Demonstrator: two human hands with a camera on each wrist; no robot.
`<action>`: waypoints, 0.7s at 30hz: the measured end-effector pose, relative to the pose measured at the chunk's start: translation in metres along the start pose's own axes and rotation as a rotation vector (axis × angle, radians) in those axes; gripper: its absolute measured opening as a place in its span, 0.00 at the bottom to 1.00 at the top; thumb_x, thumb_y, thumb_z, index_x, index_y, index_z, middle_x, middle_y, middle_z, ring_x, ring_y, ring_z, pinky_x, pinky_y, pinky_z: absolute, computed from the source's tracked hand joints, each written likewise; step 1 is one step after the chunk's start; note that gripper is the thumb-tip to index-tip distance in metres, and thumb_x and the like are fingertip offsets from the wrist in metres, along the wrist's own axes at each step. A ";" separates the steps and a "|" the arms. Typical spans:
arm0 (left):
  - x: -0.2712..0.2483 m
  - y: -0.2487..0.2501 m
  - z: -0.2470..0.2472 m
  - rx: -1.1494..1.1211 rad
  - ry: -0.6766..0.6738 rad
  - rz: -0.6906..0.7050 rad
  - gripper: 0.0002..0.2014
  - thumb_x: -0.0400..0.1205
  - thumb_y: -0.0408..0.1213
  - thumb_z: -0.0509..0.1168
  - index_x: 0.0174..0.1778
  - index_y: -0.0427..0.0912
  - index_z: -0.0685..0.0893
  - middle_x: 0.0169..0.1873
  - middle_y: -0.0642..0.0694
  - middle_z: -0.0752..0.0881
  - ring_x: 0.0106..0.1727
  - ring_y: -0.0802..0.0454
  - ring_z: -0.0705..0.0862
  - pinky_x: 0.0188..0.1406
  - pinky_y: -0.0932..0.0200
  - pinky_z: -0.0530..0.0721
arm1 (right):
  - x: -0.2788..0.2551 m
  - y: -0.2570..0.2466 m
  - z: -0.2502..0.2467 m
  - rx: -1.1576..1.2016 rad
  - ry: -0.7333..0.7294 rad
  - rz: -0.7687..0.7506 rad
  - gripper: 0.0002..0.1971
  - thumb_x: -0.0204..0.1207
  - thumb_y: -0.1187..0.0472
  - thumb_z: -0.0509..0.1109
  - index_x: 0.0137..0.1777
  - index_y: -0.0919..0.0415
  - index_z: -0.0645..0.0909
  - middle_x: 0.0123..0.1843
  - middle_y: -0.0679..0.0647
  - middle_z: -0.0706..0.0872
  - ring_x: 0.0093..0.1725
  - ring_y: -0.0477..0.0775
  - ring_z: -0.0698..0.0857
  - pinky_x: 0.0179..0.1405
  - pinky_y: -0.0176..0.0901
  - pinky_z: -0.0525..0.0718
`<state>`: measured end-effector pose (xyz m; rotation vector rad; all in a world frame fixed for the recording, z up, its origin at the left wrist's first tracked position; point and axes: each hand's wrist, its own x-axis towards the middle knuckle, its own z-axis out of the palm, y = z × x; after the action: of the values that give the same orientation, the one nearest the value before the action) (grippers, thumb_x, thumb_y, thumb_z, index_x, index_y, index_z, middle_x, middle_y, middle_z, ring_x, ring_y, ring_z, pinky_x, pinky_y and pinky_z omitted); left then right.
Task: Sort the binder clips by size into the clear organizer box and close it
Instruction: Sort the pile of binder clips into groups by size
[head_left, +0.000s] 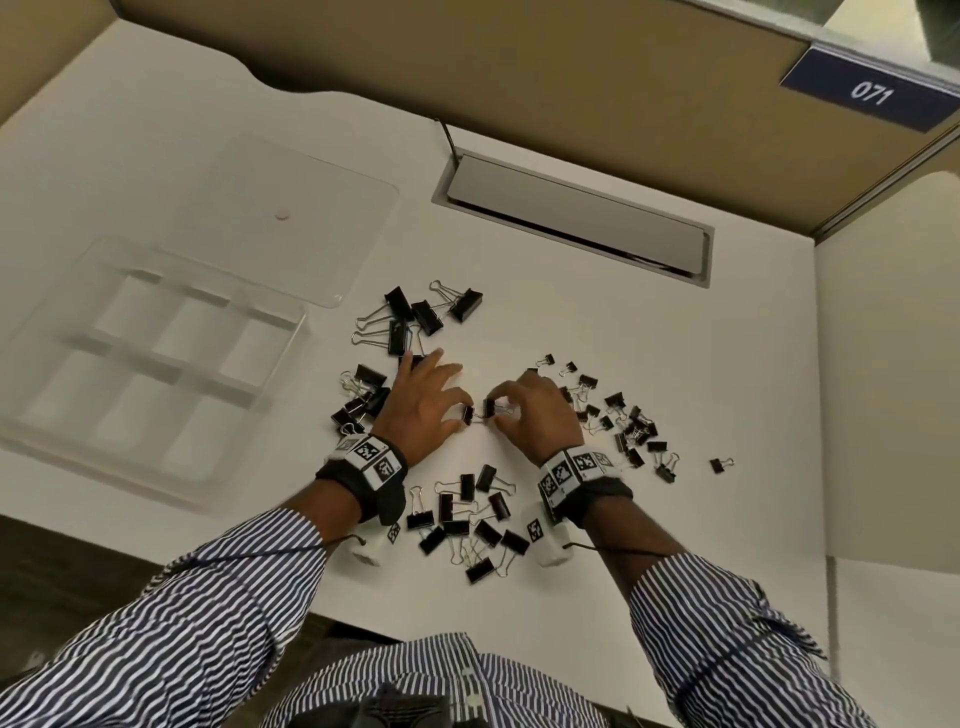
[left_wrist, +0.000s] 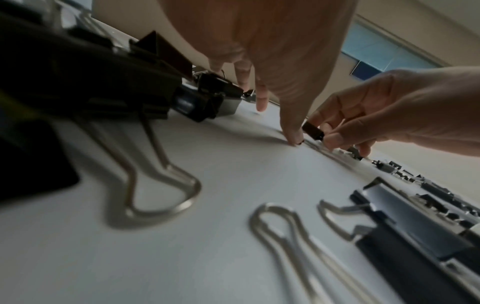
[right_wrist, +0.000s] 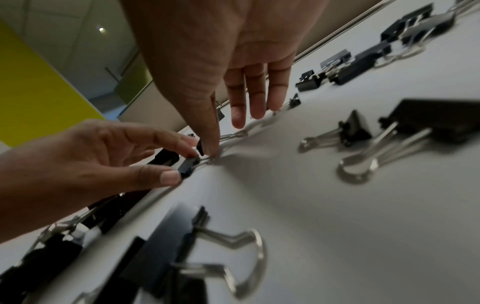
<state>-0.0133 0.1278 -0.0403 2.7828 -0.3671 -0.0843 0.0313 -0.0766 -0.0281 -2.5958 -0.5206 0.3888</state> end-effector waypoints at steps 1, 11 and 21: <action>0.000 0.000 0.002 0.012 -0.005 -0.007 0.15 0.71 0.45 0.79 0.52 0.52 0.88 0.68 0.41 0.82 0.79 0.36 0.69 0.77 0.24 0.59 | 0.001 0.000 0.002 -0.014 -0.009 -0.015 0.10 0.72 0.55 0.74 0.53 0.46 0.87 0.49 0.50 0.81 0.55 0.55 0.79 0.49 0.52 0.82; 0.001 0.003 0.007 -0.126 0.135 0.008 0.23 0.79 0.56 0.67 0.67 0.50 0.81 0.74 0.48 0.75 0.83 0.45 0.62 0.82 0.33 0.53 | -0.022 0.052 -0.032 0.168 0.164 0.032 0.11 0.75 0.53 0.74 0.57 0.45 0.85 0.51 0.44 0.82 0.53 0.49 0.81 0.50 0.47 0.84; 0.065 0.094 0.024 -0.171 0.145 0.052 0.16 0.73 0.48 0.75 0.54 0.47 0.87 0.48 0.49 0.87 0.51 0.45 0.83 0.53 0.48 0.79 | -0.053 0.123 -0.072 0.117 0.248 0.203 0.08 0.77 0.58 0.72 0.53 0.46 0.86 0.49 0.47 0.84 0.53 0.53 0.82 0.46 0.45 0.79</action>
<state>0.0238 0.0175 -0.0331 2.5898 -0.3761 0.0941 0.0453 -0.2274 -0.0172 -2.5412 -0.1457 0.1522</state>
